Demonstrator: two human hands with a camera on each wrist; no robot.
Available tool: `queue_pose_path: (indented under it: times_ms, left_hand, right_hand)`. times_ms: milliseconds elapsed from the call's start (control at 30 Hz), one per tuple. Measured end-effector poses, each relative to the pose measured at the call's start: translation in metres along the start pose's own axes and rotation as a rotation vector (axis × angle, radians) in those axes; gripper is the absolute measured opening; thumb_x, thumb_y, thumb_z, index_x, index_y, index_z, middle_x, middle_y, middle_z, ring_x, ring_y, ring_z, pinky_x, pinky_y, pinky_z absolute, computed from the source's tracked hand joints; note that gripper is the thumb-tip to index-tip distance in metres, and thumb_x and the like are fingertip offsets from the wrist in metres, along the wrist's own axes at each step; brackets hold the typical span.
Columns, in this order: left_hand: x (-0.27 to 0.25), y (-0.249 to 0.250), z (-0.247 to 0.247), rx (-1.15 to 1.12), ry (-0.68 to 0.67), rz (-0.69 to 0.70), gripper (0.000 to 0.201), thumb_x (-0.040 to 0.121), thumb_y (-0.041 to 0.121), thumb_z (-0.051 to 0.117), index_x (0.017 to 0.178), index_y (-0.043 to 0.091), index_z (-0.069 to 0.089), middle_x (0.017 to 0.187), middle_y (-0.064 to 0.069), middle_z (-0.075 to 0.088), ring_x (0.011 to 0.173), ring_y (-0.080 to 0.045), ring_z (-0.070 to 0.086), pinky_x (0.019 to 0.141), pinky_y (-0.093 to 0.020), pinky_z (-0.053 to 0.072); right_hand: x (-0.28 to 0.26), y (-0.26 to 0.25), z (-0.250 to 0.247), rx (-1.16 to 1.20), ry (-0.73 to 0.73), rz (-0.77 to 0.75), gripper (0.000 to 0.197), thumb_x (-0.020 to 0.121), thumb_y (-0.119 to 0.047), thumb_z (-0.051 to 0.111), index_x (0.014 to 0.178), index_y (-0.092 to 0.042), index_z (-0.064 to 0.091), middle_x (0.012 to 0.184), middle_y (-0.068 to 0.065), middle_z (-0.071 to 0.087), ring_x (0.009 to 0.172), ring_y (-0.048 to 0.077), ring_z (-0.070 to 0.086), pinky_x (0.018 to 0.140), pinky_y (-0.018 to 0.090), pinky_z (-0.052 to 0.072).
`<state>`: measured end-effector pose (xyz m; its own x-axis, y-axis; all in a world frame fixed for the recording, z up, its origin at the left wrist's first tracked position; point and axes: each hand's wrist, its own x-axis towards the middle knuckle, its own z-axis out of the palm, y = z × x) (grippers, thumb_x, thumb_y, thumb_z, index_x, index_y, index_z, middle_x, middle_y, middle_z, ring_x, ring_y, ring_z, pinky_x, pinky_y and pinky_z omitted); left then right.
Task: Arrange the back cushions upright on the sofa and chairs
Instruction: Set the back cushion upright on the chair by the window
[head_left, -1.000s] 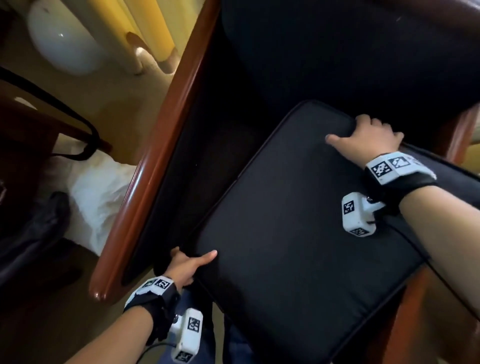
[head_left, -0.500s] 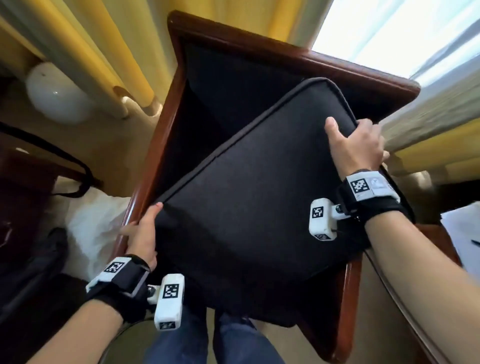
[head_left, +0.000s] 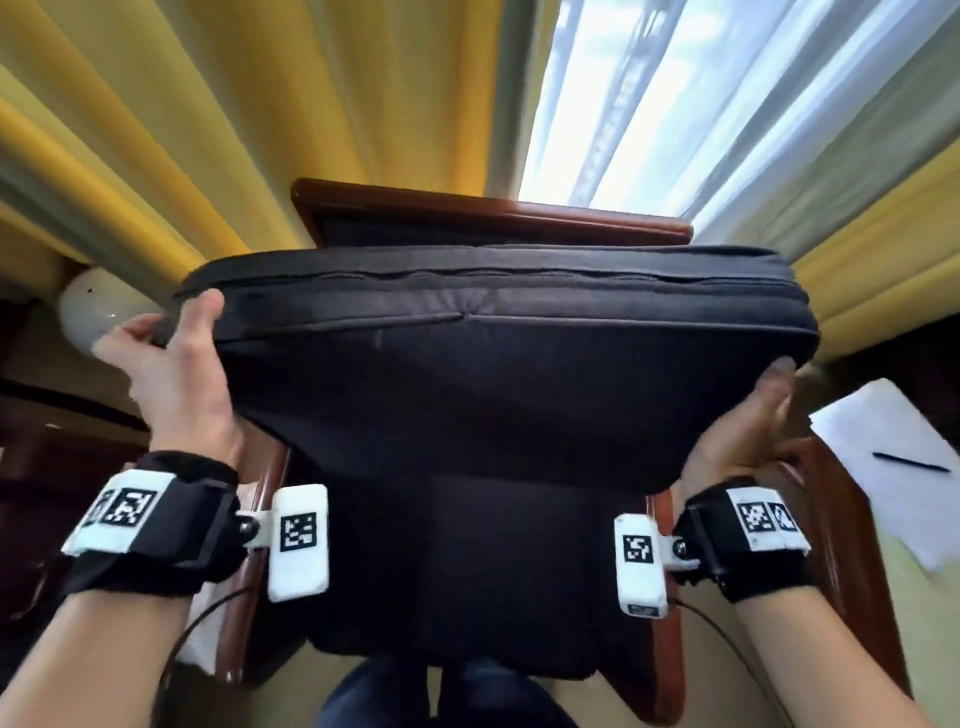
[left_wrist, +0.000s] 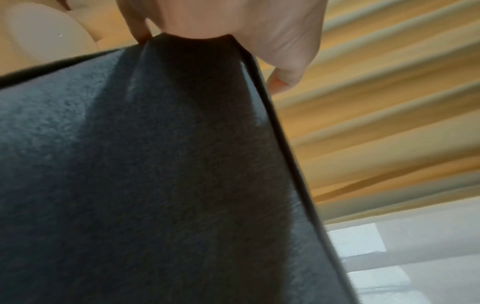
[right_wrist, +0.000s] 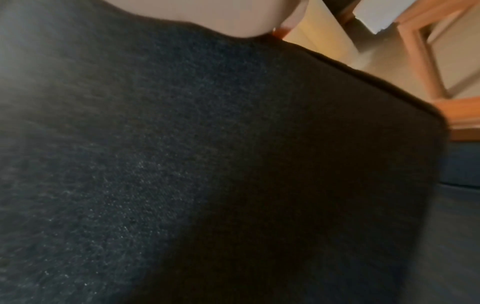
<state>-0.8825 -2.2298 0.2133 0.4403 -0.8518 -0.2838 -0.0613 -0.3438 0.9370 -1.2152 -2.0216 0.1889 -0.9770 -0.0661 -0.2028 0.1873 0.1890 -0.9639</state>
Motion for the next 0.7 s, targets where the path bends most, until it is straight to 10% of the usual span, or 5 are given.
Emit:
queue_pose_path:
  times_ms: [67, 167, 267, 467, 700]
  left_hand:
    - [0.003, 0.001, 0.0, 0.025, 0.008, 0.032, 0.057, 0.064, 0.055, 0.072, 0.105, 0.031, 0.041, 0.111, 0.003, 0.055, 0.096, -0.012, 0.059, 0.1, -0.038, 0.05]
    - [0.005, -0.004, -0.003, 0.034, 0.028, 0.006, 0.058, 0.06, 0.056, 0.076, 0.107, 0.035, 0.049, 0.117, 0.003, 0.06, 0.104, -0.014, 0.063, 0.099, -0.038, 0.052]
    - [-0.003, -0.014, 0.001, 0.109, -0.061, 0.081, 0.06, 0.069, 0.047, 0.08, 0.121, 0.029, 0.056, 0.12, 0.005, 0.06, 0.107, -0.01, 0.062, 0.097, -0.024, 0.05]
    - [0.008, -0.066, 0.029, 0.642, -0.312, 0.107, 0.07, 0.083, 0.051, 0.07, 0.142, 0.022, 0.046, 0.143, -0.015, 0.049, 0.132, -0.034, 0.046, 0.112, -0.045, 0.035]
    - [0.052, -0.109, -0.012, 0.679, -0.447, 0.053, 0.067, 0.086, 0.04, 0.075, 0.141, 0.014, 0.047, 0.141, -0.014, 0.054, 0.129, -0.032, 0.052, 0.11, -0.041, 0.037]
  right_hand:
    - [-0.009, 0.016, 0.0, 0.113, 0.021, 0.019, 0.028, 0.099, -0.047, 0.044, 0.115, -0.03, 0.06, 0.107, -0.02, 0.06, 0.094, -0.017, 0.059, 0.089, 0.01, 0.042]
    - [0.006, 0.072, 0.001, 0.168, 0.004, 0.162, 0.062, 0.077, -0.08, 0.046, 0.117, -0.038, 0.067, 0.127, -0.003, 0.067, 0.118, 0.02, 0.062, 0.101, 0.038, 0.047]
    - [0.047, 0.156, -0.008, 0.259, 0.092, 0.324, 0.083, 0.063, -0.088, 0.054, 0.12, -0.029, 0.067, 0.128, -0.003, 0.067, 0.119, 0.021, 0.062, 0.109, 0.044, 0.043]
    - [0.078, 0.262, -0.04, 0.195, 0.042, 0.517, 0.089, 0.061, -0.084, 0.054, 0.125, -0.023, 0.067, 0.13, -0.001, 0.066, 0.124, 0.023, 0.058, 0.113, 0.046, 0.038]
    - [-0.032, 0.089, -0.01, -0.42, 0.081, 0.319, 0.054, 0.088, -0.031, 0.053, 0.137, -0.012, 0.047, 0.143, 0.021, 0.044, 0.125, 0.039, 0.046, 0.106, 0.046, 0.034]
